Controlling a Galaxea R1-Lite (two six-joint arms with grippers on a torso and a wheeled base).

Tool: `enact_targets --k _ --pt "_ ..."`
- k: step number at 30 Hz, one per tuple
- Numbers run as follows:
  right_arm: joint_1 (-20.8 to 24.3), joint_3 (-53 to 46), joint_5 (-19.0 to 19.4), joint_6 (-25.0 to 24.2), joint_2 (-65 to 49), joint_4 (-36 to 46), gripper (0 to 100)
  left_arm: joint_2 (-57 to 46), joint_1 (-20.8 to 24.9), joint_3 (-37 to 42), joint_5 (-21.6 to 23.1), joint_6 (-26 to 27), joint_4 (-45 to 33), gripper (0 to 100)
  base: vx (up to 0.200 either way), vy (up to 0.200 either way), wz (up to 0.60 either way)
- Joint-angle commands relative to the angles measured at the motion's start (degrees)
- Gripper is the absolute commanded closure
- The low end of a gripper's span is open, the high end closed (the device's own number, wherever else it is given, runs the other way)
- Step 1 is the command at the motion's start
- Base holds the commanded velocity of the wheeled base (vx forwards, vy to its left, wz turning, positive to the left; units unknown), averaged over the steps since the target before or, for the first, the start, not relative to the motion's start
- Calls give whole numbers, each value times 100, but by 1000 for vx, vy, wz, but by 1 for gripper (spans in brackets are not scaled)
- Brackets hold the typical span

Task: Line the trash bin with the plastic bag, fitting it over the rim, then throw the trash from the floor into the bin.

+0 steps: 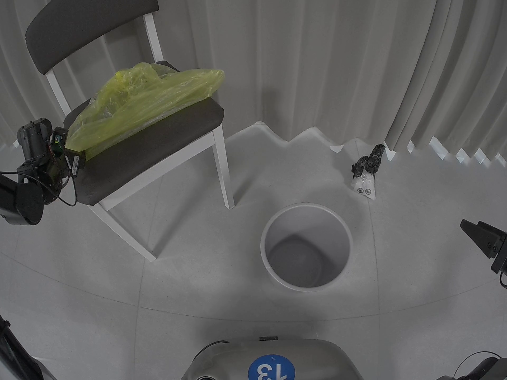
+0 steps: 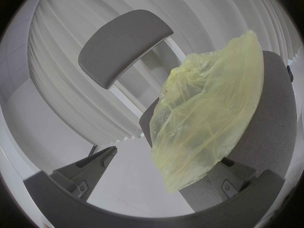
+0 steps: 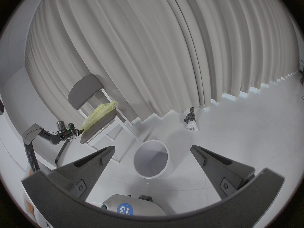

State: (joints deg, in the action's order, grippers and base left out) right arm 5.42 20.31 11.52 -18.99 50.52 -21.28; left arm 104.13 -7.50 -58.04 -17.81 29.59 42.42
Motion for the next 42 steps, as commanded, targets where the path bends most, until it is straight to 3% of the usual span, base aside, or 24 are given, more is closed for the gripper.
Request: enact_targets --k 1,12,13,37,40,42 --pt "2 -27 -1 -8 -42 2 0 28 -59 -50 -3 12 29 0 0 0 0" --pt "2 -71 87 -201 -183 -16 0 55 -94 -50 50 21 47 0 0 0 0" --pt "2 -71 87 -201 -183 -16 0 55 -94 -50 50 21 47 100 0 0 0" --pt "2 237 70 -149 -104 -7 0 -156 38 -23 32 -76 187 100 0 0 0" --pt "2 465 -27 -96 28 37 0 -253 64 -67 32 -190 161 100 0 0 0" --pt "-6 492 -299 115 195 45 0 -279 29 -146 32 -304 126 100 0 0 0"
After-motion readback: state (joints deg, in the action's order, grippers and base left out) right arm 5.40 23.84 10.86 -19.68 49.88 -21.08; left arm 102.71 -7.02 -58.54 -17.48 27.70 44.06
